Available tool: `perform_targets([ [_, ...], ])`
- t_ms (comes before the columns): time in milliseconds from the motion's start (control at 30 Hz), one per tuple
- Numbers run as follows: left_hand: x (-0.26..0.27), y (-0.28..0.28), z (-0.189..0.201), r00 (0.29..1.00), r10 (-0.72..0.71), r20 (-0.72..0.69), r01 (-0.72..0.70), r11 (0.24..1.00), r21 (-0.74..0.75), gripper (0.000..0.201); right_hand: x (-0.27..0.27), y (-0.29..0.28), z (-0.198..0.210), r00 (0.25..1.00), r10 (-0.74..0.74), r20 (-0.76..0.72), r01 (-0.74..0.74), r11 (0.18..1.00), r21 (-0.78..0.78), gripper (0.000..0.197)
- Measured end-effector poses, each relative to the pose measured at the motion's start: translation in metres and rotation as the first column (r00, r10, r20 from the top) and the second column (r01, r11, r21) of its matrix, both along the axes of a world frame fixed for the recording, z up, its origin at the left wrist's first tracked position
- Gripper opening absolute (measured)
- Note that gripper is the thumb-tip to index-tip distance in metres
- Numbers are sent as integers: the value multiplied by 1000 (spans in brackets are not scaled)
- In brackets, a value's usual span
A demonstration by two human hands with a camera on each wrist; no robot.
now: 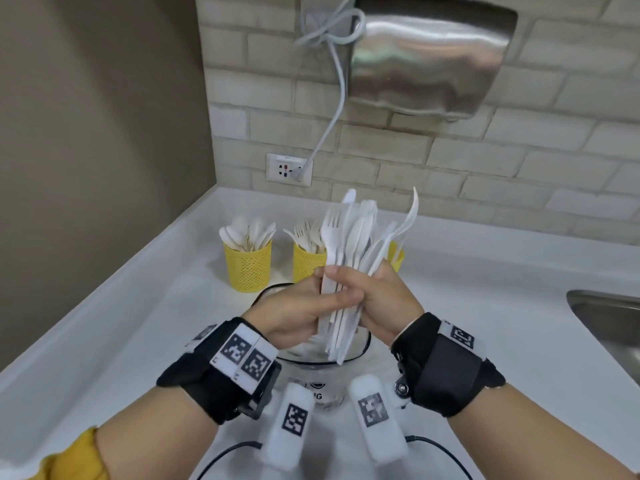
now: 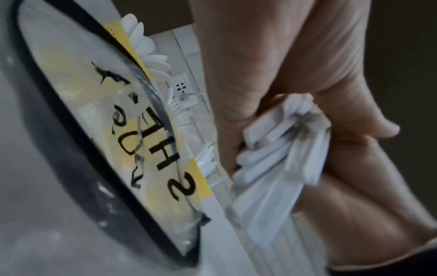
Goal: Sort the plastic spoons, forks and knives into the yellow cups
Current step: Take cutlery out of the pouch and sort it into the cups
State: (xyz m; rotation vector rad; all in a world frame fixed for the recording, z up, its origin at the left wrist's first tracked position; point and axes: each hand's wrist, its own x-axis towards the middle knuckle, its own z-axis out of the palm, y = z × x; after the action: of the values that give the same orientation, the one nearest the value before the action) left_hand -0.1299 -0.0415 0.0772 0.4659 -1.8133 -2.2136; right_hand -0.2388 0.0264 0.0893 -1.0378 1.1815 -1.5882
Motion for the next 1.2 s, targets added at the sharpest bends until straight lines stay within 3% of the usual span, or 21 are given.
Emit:
perform_targets([
  [67, -4, 2, -1, 1000, -12, -5, 11, 997, -72, 35, -2, 1, 1, 988, -4, -153, 10, 999, 33, 17],
  [200, -9, 1, -10, 997, 62, 40, -54, 981, -187, 29, -10, 0, -2, 942, 89, -324, -38, 986, 162, 16],
  [333, -12, -1, -17, 988, 150, 25, -148, 987, -62, 27, -11, -5, -2, 890, 181, -418, -81, 966, 246, 21],
  [533, -20, -6, -14, 955, 280, -93, -272, 958, 96, 6, -12, -2, 2, 926, 142, -351, -78, 978, 191, 34],
  [600, -20, -12, -13, 945, 298, -133, -282, 951, 129, 11, -16, 0, -5, 949, 64, -308, -21, 990, 140, 37],
  [700, -18, -21, -15, 922, 358, -149, -331, 927, 176, 18, -21, 0, -16, 915, -107, -390, 131, 991, 34, 43],
  [867, -18, -30, -18, 914, 377, -150, -344, 916, 206, 16, -18, -2, -22, 837, -91, -539, 69, 996, -60, 44],
  [1033, -18, -32, -19, 917, 358, -173, -319, 922, 221, 23, -14, -13, -15, 782, -302, -545, 189, 948, -256, 36],
  [1200, -20, -32, -19, 903, 393, -171, -333, 894, 299, 43, -6, -24, -14, 810, -292, -510, 150, 942, -300, 32],
])
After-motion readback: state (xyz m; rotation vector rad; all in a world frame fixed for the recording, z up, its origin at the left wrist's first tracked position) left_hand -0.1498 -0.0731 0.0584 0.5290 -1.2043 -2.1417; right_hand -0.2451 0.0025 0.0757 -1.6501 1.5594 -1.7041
